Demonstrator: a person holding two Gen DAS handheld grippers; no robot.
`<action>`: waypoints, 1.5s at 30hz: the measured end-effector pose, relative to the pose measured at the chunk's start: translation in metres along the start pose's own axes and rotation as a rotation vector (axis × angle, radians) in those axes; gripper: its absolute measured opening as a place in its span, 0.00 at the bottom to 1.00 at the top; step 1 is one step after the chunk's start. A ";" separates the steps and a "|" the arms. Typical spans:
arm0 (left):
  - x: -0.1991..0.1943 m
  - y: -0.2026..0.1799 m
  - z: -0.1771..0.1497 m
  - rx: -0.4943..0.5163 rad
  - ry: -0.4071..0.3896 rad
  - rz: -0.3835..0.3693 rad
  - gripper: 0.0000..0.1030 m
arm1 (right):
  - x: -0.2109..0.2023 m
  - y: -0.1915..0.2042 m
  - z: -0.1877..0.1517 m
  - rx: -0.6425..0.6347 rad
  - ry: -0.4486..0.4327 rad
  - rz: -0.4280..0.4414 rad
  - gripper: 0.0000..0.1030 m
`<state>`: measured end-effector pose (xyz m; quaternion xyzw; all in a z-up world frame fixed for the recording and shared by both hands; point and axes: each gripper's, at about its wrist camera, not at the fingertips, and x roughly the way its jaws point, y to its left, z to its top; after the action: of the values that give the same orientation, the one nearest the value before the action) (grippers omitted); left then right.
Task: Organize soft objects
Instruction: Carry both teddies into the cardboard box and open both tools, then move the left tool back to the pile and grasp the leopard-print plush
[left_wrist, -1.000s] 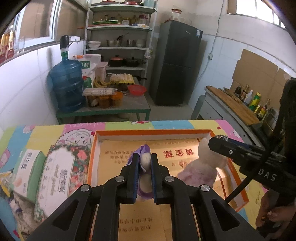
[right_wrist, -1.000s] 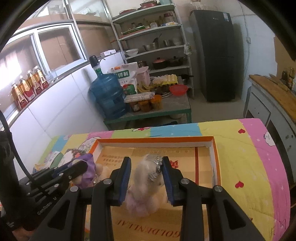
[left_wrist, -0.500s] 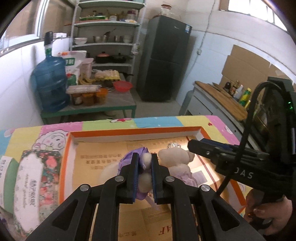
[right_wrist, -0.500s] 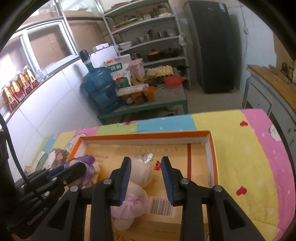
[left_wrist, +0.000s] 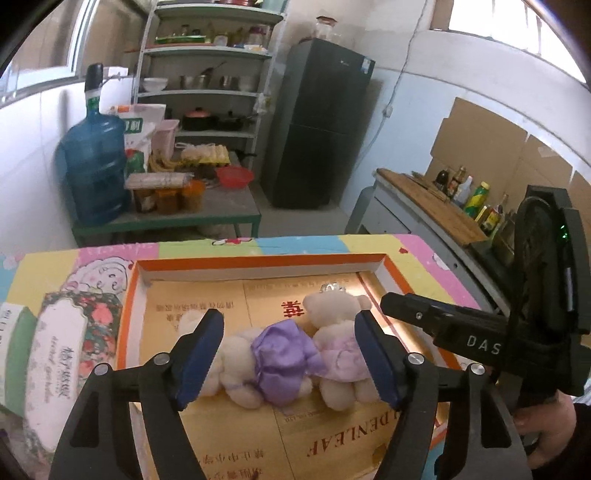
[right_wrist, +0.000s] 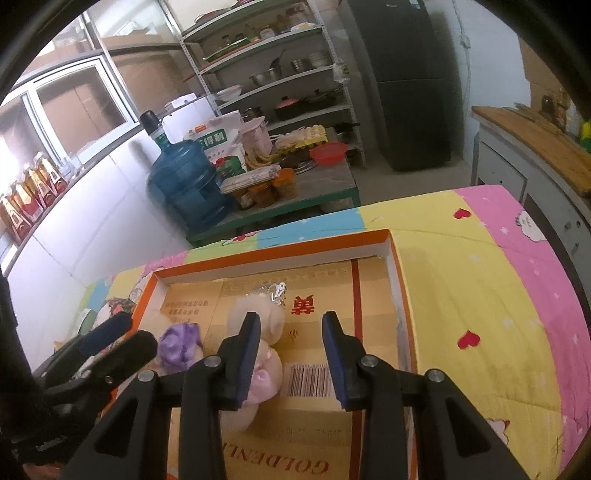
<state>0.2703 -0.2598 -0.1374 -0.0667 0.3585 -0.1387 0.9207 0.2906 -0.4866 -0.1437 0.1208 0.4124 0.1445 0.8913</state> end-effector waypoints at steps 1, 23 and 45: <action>-0.003 -0.001 0.000 0.004 0.004 -0.002 0.73 | -0.003 0.000 -0.001 0.005 -0.004 -0.002 0.34; -0.136 0.045 -0.011 0.020 -0.085 0.070 0.73 | -0.076 0.094 -0.037 -0.033 -0.070 -0.006 0.60; -0.241 0.179 -0.071 -0.076 -0.109 0.135 0.73 | -0.086 0.239 -0.101 -0.159 -0.050 -0.008 0.60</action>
<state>0.0900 -0.0174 -0.0745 -0.0845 0.3165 -0.0588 0.9430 0.1220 -0.2852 -0.0672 0.0514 0.3776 0.1702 0.9087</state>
